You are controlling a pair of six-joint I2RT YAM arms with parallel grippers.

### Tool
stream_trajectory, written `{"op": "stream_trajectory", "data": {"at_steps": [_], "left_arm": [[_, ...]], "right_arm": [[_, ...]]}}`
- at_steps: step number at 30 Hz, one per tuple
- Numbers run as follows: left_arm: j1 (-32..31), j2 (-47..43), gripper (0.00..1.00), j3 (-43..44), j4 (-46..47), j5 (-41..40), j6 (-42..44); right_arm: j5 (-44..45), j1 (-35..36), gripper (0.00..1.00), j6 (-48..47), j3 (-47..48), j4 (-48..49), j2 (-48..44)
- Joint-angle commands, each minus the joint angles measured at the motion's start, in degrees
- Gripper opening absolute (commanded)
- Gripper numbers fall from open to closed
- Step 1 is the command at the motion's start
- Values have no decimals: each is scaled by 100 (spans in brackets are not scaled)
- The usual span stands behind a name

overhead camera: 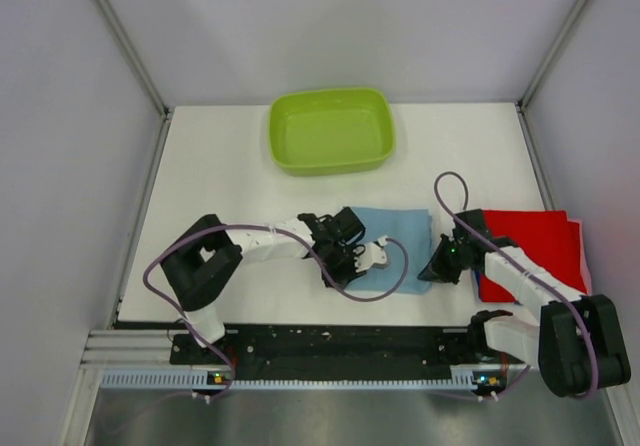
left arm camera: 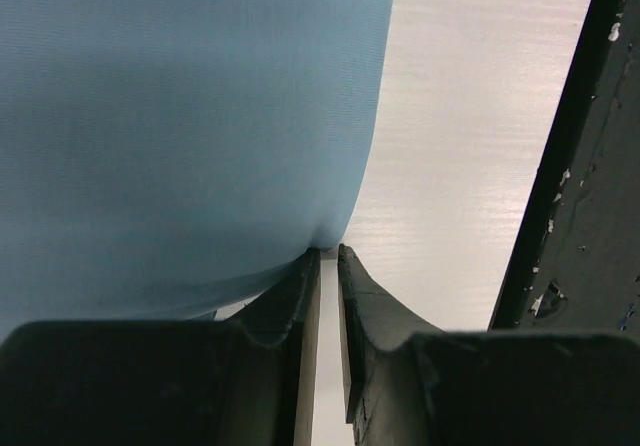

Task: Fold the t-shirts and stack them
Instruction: Smooth out wrinkles on the folded tshirt

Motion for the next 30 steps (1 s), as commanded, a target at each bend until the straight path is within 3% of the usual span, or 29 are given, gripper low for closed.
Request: {"op": "stream_trajectory", "data": {"at_steps": [1, 3, 5, 7, 10, 12, 16, 25, 30], "left_arm": [[40, 9, 18, 68, 14, -139, 273], [40, -114, 18, 243, -240, 45, 413], [40, -281, 19, 489, -766, 378, 641], [49, -413, 20, 831, -1320, 704, 939], [206, -519, 22, 1341, -1613, 1082, 1012], [461, -537, 24, 1474, -1168, 1093, 453], [857, -169, 25, 1509, 100, -66, -727], [901, 807, 25, 1378, 137, -682, -1028], [901, 1133, 23, 1299, 75, -859, -1098]], "right_arm": [[295, -85, 0, -134, 68, 252, -88], [129, -77, 0, -362, 410, 112, -184], [189, -86, 16, -608, 902, -213, -299], [540, -86, 41, -960, 1359, -468, -387], [1049, -77, 61, -1417, 1695, -487, -265], [1174, -103, 64, -1759, 1783, -426, 33], [1052, -199, 65, -2234, 1871, -137, 719], [129, -437, 65, -2674, 1485, 909, 1633], [-416, -463, 61, -2675, 1598, 928, 2222]]}}
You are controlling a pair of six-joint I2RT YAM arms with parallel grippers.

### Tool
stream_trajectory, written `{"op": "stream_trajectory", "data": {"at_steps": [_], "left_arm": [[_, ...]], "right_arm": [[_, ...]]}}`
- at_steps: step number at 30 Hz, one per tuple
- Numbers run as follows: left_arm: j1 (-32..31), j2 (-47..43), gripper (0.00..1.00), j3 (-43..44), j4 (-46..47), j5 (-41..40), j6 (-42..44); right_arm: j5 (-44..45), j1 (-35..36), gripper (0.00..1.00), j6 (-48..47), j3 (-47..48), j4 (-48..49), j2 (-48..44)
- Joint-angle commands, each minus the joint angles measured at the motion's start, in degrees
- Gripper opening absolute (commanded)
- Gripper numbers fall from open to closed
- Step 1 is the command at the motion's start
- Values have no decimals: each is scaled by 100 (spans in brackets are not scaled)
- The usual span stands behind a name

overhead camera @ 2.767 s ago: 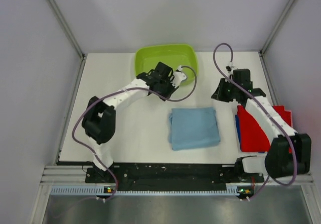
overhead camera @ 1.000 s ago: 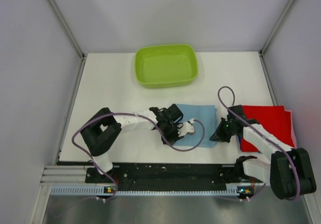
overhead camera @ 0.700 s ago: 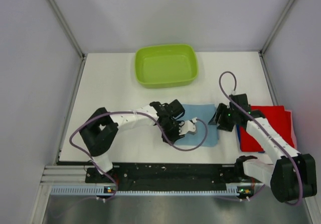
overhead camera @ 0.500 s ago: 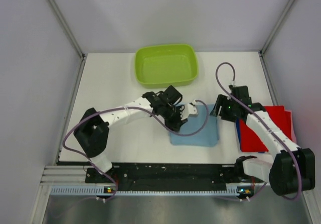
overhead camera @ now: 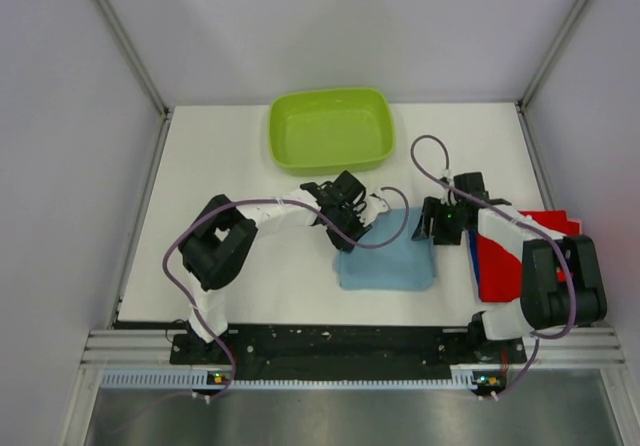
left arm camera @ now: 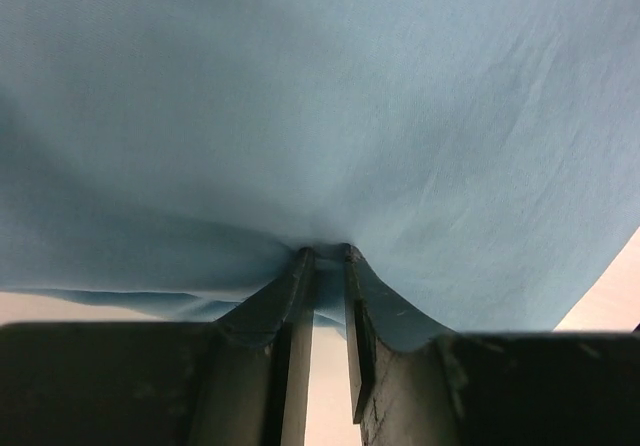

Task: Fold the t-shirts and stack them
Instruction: Smooth out wrinkles on the folded tshirt, then put the neatly folded tshirt into the corner of the board with the right arm

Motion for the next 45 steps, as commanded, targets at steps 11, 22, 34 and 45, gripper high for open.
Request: {"op": "stream_trajectory", "data": {"at_steps": [11, 22, 34, 45], "left_arm": [[-3, 279, 22, -137, -35, -479, -147], [250, -493, 99, 372, -526, -646, 266], [1306, -1513, 99, 487, -606, -1051, 564], [1394, -1690, 99, 434, -737, -1007, 696]], "right_arm": [[-857, -178, 0, -6, 132, 347, 346], [550, -169, 0, -1103, 1222, -1348, -182], [945, 59, 0, -2237, 1697, -2078, -639], [1858, 262, 0, -3274, 2347, -3502, -1376]]}}
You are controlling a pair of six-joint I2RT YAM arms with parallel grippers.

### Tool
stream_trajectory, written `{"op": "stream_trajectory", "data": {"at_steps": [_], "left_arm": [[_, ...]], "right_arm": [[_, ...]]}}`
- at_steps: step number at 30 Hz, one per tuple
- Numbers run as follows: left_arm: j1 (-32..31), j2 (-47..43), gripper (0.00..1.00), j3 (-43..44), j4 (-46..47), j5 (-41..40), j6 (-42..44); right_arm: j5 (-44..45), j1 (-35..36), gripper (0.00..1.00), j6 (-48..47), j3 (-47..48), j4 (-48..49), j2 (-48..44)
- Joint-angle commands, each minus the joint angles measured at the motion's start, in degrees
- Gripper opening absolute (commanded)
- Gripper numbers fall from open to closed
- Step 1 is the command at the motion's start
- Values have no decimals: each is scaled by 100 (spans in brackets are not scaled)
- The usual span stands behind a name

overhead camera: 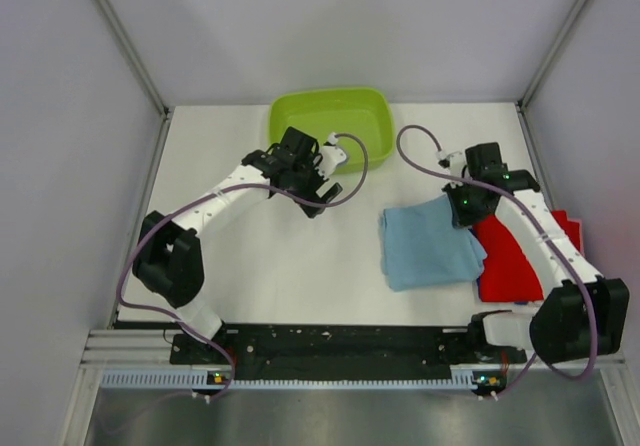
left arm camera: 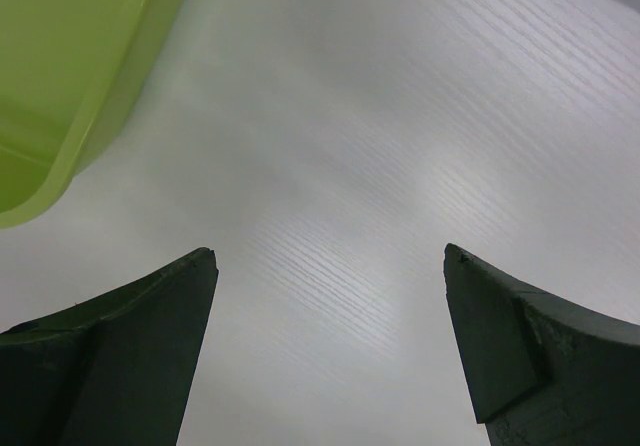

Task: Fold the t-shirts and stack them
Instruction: Put the neatly folded tshirt into the corner of the board with the right arm

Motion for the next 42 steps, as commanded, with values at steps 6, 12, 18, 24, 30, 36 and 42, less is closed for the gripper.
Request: {"op": "stream_trajectory", "data": {"at_steps": [6, 12, 18, 24, 30, 36, 42], "left_arm": [[43, -183, 99, 159, -124, 30, 111], [52, -201, 99, 151, -98, 3, 119], [52, -210, 99, 159, -54, -32, 119], [43, -236, 99, 106, -45, 21, 111], [43, -333, 99, 89, -36, 3, 128], [52, -350, 99, 89, -36, 91, 128], [43, -403, 99, 89, -80, 267, 84]], "right_arm": [[1114, 63, 0, -1273, 86, -1034, -1483], [1835, 63, 0, -1880, 436, -1745, -1889], [2598, 45, 0, -2240, 675, -2256, -2055], [2978, -34, 0, -2311, 1122, -2326, -1889], [3496, -69, 0, -2495, 1378, -2511, -1924], [3910, -262, 0, -2961, 1290, -2170, -1959], [4112, -807, 0, -3444, 421, -1151, -1775]]}}
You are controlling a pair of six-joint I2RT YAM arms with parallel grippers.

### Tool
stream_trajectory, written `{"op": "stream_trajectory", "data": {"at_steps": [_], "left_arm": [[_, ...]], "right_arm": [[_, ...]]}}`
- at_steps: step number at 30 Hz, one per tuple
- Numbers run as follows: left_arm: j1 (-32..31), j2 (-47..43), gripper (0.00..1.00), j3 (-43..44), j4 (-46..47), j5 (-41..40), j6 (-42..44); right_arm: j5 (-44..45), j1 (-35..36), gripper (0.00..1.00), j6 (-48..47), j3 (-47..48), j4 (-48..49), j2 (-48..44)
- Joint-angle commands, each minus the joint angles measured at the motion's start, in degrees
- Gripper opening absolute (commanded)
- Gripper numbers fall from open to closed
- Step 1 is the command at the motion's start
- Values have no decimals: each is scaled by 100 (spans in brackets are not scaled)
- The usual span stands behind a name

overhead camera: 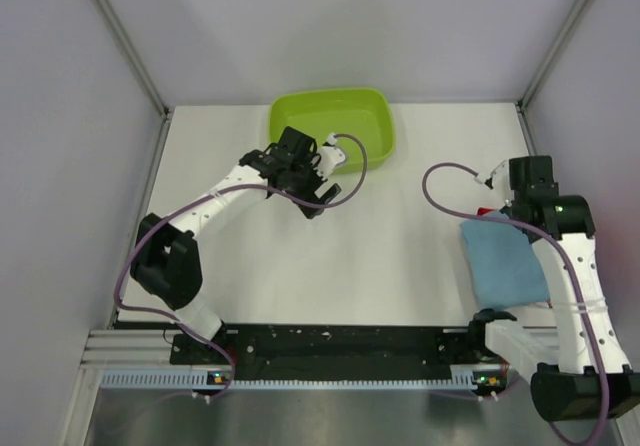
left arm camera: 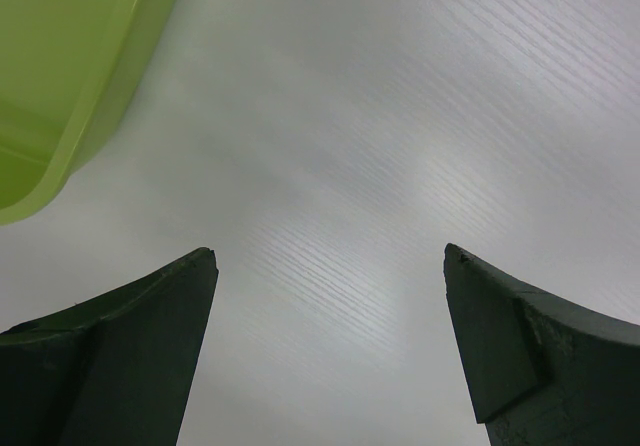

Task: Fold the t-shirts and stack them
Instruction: Put the neatly folded tshirt into the corner of the board with the right arm

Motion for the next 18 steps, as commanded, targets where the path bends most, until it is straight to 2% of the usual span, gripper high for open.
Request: {"op": "stream_trajectory", "data": {"at_steps": [1, 6, 10, 15, 18], "left_arm": [[26, -322, 99, 80, 49, 182, -3], [17, -340, 99, 19, 75, 190, 6], [26, -322, 99, 19, 66, 208, 6], [17, -313, 99, 10, 75, 243, 50], [26, -270, 99, 27, 67, 261, 49]], "right_arm": [[562, -324, 0, -592, -642, 1164, 103], [546, -860, 0, -1198, -1310, 2570, 173], [527, -1150, 0, -1252, -1706, 3310, 489], [555, -1501, 0, -1569, -2497, 5057, 604], [449, -1678, 0, -1508, -2822, 5385, 770]]}}
